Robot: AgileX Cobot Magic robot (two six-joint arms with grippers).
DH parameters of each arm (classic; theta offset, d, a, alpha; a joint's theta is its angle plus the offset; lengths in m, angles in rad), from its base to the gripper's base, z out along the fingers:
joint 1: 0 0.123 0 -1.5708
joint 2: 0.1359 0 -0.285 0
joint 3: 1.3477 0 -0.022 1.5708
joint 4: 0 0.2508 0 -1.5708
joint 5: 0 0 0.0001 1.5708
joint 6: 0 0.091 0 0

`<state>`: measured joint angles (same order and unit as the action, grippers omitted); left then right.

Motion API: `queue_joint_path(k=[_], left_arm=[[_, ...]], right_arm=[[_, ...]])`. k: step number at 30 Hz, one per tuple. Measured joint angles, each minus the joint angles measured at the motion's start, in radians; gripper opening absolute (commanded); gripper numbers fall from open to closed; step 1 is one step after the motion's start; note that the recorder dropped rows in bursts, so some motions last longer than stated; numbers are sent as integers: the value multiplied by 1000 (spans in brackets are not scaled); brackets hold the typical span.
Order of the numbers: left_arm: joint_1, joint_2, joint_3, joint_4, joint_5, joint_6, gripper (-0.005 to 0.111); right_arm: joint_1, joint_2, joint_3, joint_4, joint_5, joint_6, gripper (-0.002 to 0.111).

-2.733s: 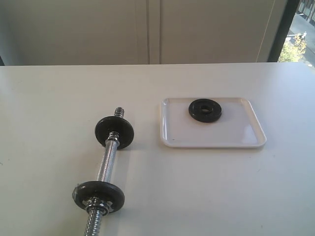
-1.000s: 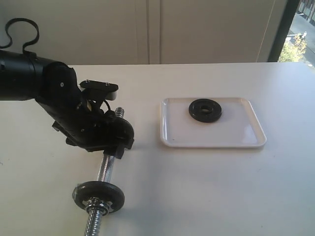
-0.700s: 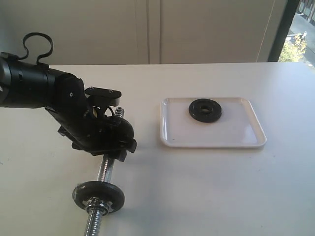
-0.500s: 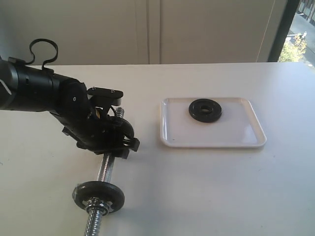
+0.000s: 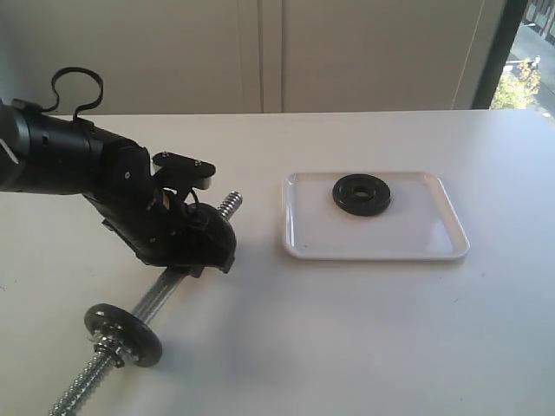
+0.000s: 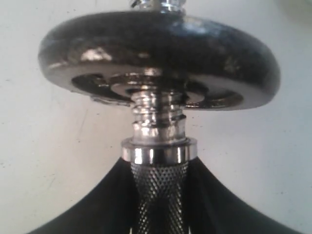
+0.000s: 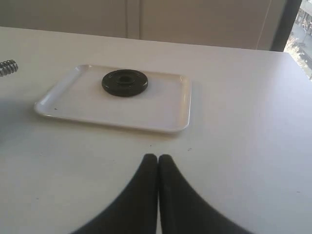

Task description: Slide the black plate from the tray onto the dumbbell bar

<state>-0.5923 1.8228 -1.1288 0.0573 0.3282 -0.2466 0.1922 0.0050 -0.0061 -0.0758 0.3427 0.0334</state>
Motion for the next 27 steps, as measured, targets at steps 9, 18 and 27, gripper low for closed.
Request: queue_joint_path(k=[9,18,27], left_arm=[[11,-53,10,14,51,11,0],[11,-114,14,16,82,16,0],[11,-131,14,18,88,66,0]], right_arm=[[0,0,0,0,0,0,0],[0,0,0,0,0,0,0],[0,0,0,0,0,0,0]])
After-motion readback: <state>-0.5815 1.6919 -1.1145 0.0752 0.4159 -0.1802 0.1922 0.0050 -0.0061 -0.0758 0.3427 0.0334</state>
